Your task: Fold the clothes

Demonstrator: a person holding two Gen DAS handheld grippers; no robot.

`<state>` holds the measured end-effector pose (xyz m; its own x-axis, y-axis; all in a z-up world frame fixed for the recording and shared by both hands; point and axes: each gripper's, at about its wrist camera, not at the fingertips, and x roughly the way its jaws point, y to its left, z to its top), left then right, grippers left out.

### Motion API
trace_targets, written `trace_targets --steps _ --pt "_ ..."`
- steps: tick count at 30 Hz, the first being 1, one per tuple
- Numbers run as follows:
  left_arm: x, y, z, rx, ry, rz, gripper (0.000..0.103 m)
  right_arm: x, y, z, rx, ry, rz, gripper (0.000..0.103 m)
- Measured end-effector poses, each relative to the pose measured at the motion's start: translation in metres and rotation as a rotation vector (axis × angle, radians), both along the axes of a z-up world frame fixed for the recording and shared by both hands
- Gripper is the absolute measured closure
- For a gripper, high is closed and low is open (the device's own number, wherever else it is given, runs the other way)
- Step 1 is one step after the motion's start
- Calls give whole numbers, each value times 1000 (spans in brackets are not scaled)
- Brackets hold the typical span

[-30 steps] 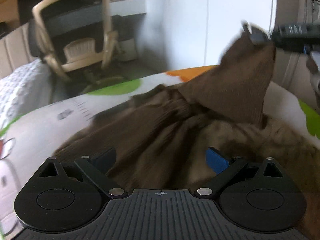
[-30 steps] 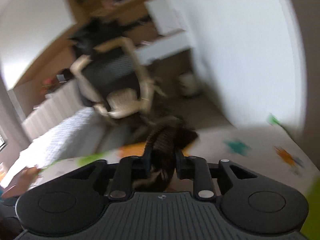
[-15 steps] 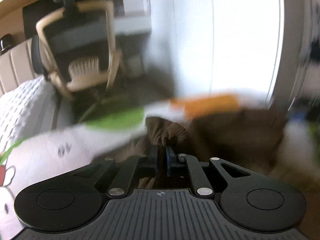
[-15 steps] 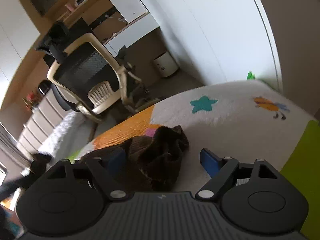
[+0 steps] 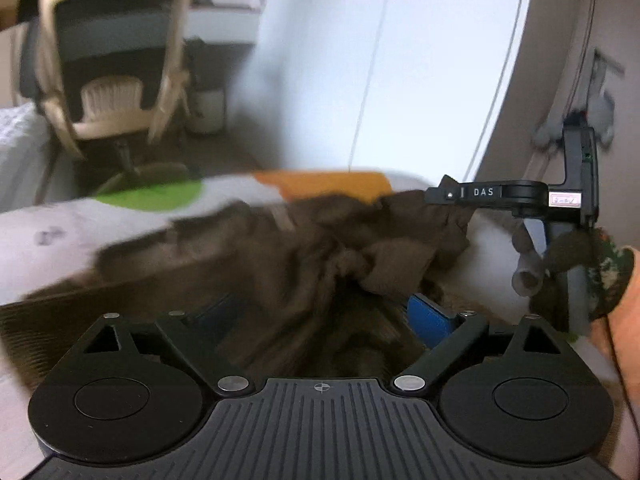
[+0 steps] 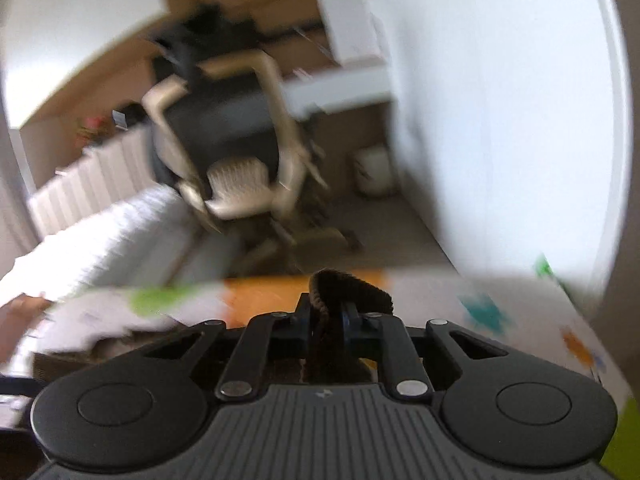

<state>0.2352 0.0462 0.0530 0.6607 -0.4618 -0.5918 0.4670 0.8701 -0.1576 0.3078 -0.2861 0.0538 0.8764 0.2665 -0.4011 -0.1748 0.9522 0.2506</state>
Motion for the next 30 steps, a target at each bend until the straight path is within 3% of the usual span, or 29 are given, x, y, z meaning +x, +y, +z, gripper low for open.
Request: trace_targets --steps 6,10,13,15,17,18,21,25,30 --pt "-18 70 -3 14 27 164 5 -28 96 76 -7 -171 283 90" --pt "-26 103 -10 -8 86 251 5 -41 166 101 -22 -213 482 91" --pt "-36 120 -9 -34 98 275 4 -42 193 97 -48 -190 542 91" --pt "-43 127 -7 -44 99 281 3 -43 211 94 -65 -175 581 87" --pt "-49 133 -7 -48 99 286 3 -44 229 91 -82 -160 621 66" --pt "-50 136 -7 -50 100 293 3 -45 238 90 -90 -152 641 63" --pt "-50 141 -5 -64 106 308 3 -40 216 80 -88 -127 589 61" --pt "-38 131 6 -131 101 277 3 -33 168 58 -88 -79 475 47" --pt "5 100 5 -179 114 283 3 -24 107 31 -89 -19 332 45"
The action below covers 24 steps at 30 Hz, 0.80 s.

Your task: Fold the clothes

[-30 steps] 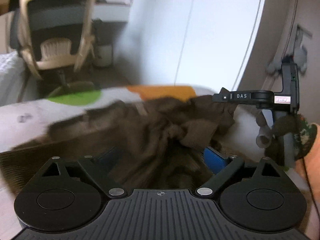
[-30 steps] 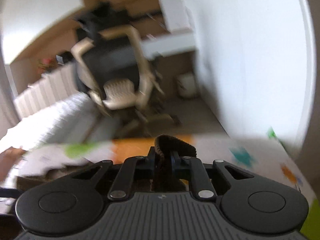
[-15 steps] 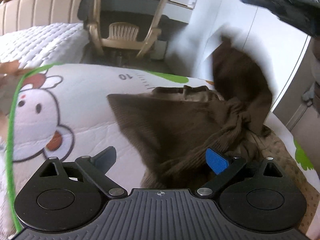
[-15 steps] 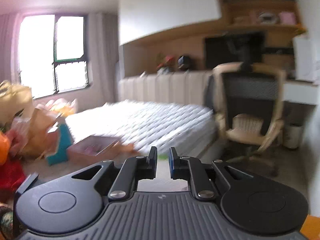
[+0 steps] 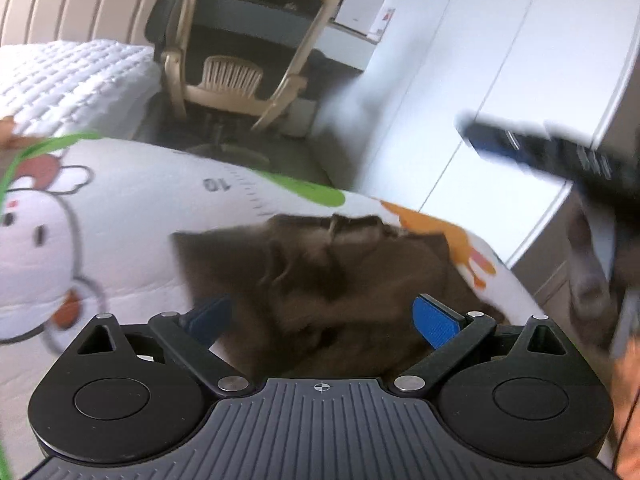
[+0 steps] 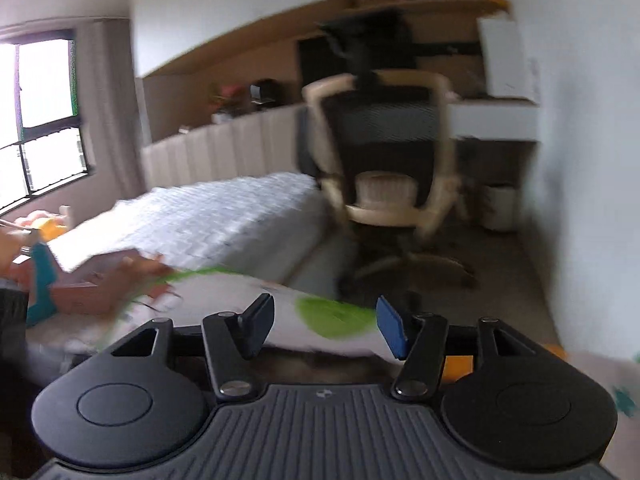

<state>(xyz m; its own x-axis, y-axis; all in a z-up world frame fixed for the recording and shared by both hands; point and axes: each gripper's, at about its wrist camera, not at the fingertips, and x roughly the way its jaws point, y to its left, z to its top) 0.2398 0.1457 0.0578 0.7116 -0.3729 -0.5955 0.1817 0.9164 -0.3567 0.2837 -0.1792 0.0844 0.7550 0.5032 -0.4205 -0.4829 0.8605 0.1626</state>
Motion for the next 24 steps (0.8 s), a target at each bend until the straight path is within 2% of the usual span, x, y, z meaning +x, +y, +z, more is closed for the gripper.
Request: trace_targets --steps 1,3,4,6,7,8,9,10,11,13,16,18,20,21,22,23,24 --pt "12 -6 -6 14 17 11 5 2 -12 -5 -2 10 -29 44" --pt "30 -17 -19 56 47 26 18 5 -36 -16 -5 31 -87 43" --pt "38 -22 -25 82 59 29 29 7 -48 -22 -7 42 -116 43" --pt "50 -32 -37 144 78 28 37 10 -63 -30 -10 58 -157 43" --pt "51 -35 -36 176 73 26 62 11 -66 -32 -16 56 -166 43" --pt "52 -37 -33 207 65 25 83 12 -67 -33 -24 49 -168 43" --pt "49 -34 -22 200 37 27 90 13 -68 -34 -32 42 -169 43" --pt "45 -29 -10 184 6 30 92 13 -65 -34 -47 32 -159 43" --pt "42 -24 3 169 -26 33 92 14 -58 -35 -70 18 -137 43" --pt "31 -16 22 207 -90 34 92 15 -41 -36 -117 -3 -86 43" --pt "24 -12 11 284 -53 13 89 20 -8 -52 -224 34 6 41" --pt "23 -12 -11 348 5 -4 80 27 8 -72 -331 59 31 41" --pt "20 -11 -32 398 46 -20 64 34 17 -86 -401 85 53 34" --pt "18 -8 -33 404 37 -24 58 37 10 -80 -358 107 55 34" --pt "16 -5 -32 409 25 -27 47 42 0 -71 -295 135 55 34" --pt "15 1 -27 395 23 -23 37 46 -9 -62 -233 152 51 34" --pt "14 11 -18 349 23 -11 32 50 -19 -54 -179 154 40 34"
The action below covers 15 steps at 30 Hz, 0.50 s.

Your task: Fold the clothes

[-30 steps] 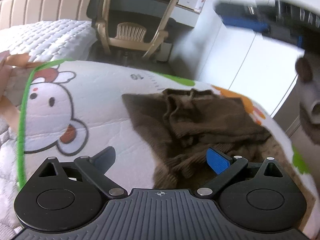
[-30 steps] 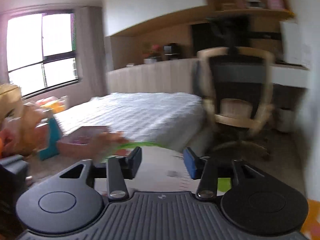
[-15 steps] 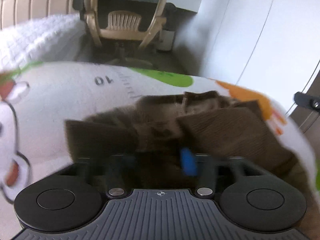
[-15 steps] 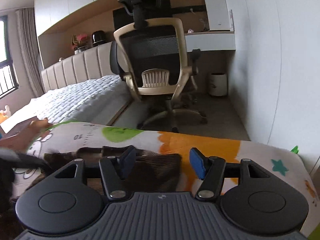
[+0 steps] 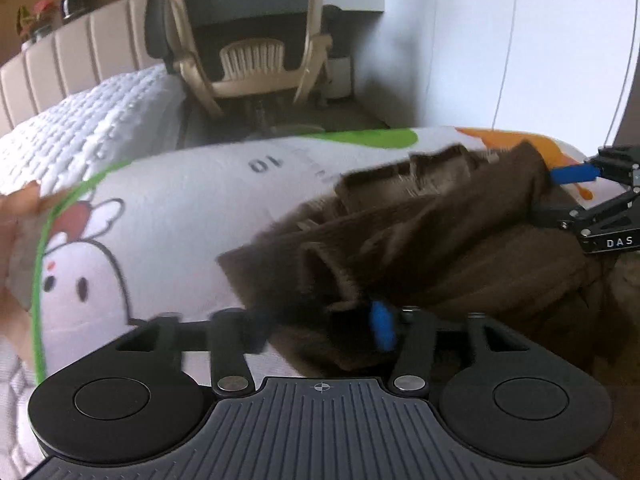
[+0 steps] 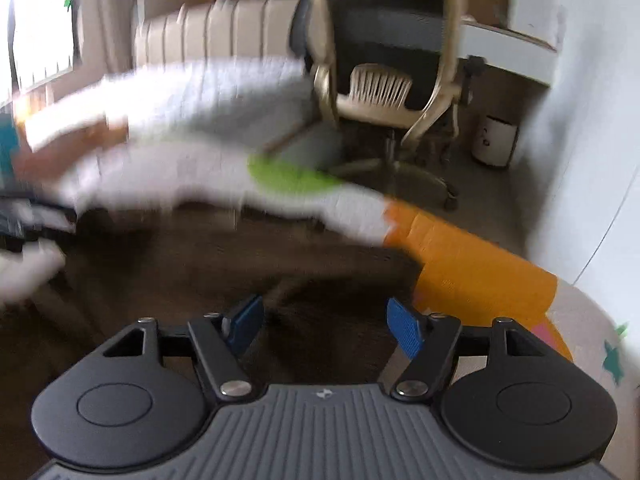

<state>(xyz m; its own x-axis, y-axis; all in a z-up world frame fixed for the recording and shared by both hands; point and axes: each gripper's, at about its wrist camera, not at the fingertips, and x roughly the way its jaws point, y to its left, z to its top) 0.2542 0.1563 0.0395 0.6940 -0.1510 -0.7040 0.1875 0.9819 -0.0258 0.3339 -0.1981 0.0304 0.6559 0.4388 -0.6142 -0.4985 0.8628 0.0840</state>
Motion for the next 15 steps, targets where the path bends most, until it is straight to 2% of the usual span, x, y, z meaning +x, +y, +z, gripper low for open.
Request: trace_targets --steps 1,2,5,8,9,11,12,13,14,15 --pt "0 10 8 -46 -5 15 20 5 -9 6 39 3 -25 34" --pt "0 20 15 -92 -11 29 13 11 -17 9 70 9 -56 34" --pt "16 44 20 -225 26 92 10 39 -19 -6 128 69 -108 34" --pt "39 51 0 -289 93 141 10 68 -16 -25 178 138 -146 35" --pt "47 51 -8 -309 109 164 10 75 -11 -32 191 163 -147 40" --pt "55 50 -19 -359 122 193 11 76 3 -40 165 172 -126 73" --pt "58 47 -23 -369 113 210 12 71 13 -41 123 150 -107 81" --pt "59 41 -25 -341 99 222 17 62 21 -39 80 118 -94 85" --pt "59 35 -27 -305 86 233 35 51 29 -36 42 83 -82 87" --pt "56 25 -27 -227 59 232 47 38 29 -28 32 54 -70 88"
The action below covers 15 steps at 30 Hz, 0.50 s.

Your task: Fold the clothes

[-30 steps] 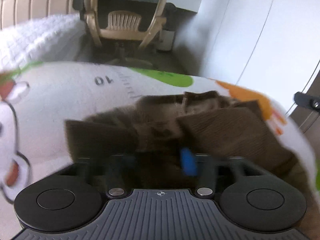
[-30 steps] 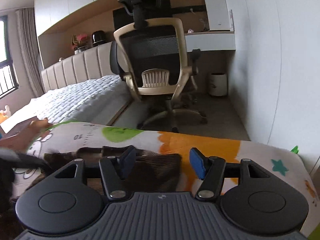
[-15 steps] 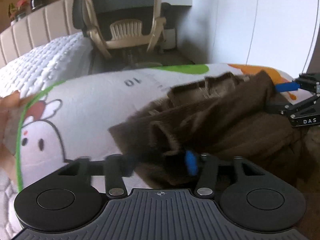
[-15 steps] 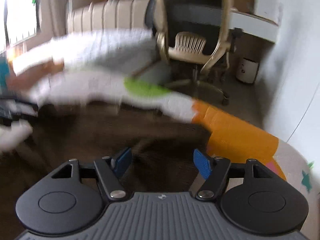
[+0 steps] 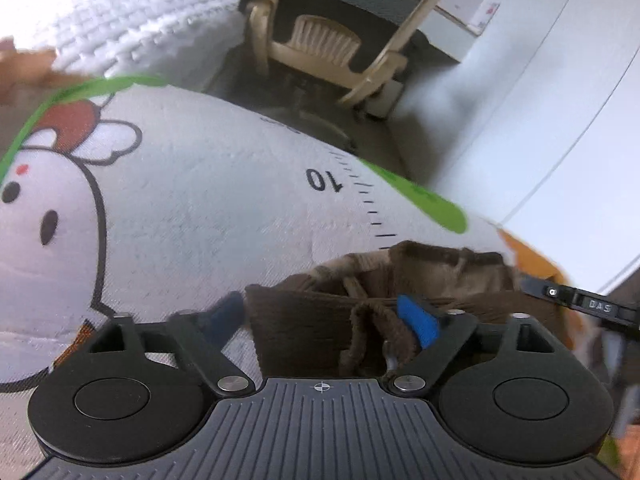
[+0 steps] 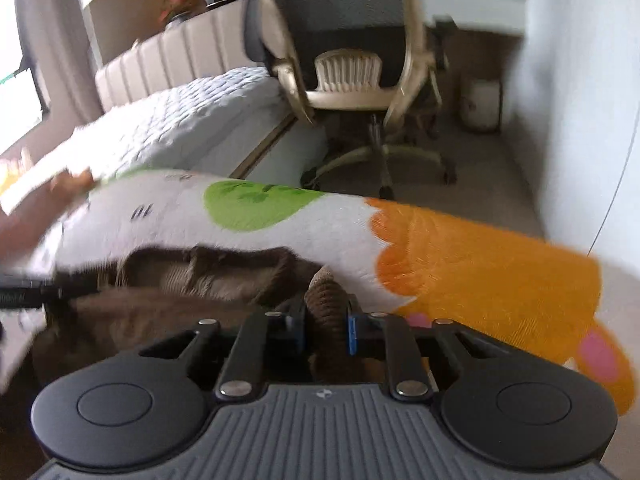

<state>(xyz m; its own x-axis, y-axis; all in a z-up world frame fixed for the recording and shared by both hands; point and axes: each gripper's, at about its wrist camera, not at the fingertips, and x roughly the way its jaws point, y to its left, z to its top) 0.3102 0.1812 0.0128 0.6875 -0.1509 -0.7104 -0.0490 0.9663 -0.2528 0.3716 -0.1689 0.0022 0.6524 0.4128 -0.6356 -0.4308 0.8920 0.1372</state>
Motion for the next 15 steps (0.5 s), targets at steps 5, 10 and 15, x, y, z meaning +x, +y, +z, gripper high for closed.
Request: trace_targets --steps 5,10,15 --pt "-37 0 33 -7 -76 -98 88 -82 -46 60 99 -117 52 89" --pt "-125 7 92 -19 -207 -228 88 -175 -86 95 122 -206 113 89" --pt "-208 -10 91 19 -179 -353 74 -256 -105 68 -36 -197 169 58"
